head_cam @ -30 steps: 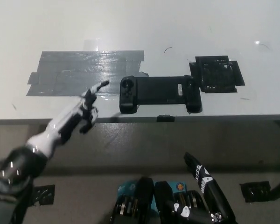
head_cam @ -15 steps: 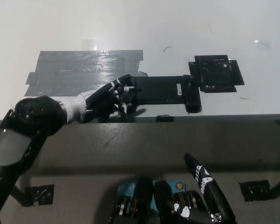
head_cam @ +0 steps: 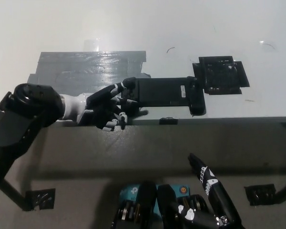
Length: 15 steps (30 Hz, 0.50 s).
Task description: A controller is being placed at the center of the desk near the left hand and the robot uses its left hand's index finger to press a button at the left area of the controller
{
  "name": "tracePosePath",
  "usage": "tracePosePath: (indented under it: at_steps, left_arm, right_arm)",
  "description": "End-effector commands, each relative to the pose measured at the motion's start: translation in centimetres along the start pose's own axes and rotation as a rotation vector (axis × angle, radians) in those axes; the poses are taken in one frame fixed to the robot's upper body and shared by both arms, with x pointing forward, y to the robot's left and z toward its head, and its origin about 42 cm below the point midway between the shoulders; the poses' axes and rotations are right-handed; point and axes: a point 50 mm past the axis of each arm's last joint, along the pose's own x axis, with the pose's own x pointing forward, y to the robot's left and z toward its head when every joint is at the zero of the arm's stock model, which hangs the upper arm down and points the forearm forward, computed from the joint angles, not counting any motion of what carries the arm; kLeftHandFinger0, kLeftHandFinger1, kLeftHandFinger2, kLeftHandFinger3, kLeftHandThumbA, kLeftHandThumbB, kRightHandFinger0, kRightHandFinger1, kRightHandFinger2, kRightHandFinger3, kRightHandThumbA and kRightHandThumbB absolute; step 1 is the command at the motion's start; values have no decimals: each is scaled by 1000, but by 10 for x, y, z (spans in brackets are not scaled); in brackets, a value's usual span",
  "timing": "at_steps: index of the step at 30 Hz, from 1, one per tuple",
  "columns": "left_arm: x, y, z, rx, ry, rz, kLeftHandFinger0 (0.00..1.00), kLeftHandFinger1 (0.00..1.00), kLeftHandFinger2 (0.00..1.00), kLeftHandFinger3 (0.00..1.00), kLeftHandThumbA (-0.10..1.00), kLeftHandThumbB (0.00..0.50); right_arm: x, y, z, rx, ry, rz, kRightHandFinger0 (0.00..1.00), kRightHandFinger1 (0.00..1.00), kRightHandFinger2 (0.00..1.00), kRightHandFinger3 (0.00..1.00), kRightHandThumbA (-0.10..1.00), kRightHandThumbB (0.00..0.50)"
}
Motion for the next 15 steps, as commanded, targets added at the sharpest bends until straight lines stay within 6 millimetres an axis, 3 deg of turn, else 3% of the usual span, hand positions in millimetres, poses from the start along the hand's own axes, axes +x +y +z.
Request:
tracePosePath:
  at_steps: [1, 5, 10, 15]
  left_arm:
    - [-26, 18, 29, 19, -29, 5, 0, 0, 269, 1000, 1000, 440]
    - [-38, 30, 34, 6, -30, 37, 0, 3, 306, 1000, 1000, 471]
    - [-45, 38, 37, 0, -27, 54, 0, 64, 397, 1000, 1000, 472]
    - [-48, 40, 32, -17, -18, 55, 0, 31, 366, 1000, 1000, 468]
  right_arm:
    - [4, -3, 13, -7, -75, 7, 1000, 1000, 1000, 1000, 847, 221]
    - [7, -2, 14, -3, -74, 6, 1000, 1000, 1000, 1000, 843, 230]
    - [10, -4, 16, -11, -79, 8, 1000, 1000, 1000, 1000, 838, 213]
    - [11, -3, 17, -13, -77, 16, 1000, 1000, 1000, 1000, 834, 219]
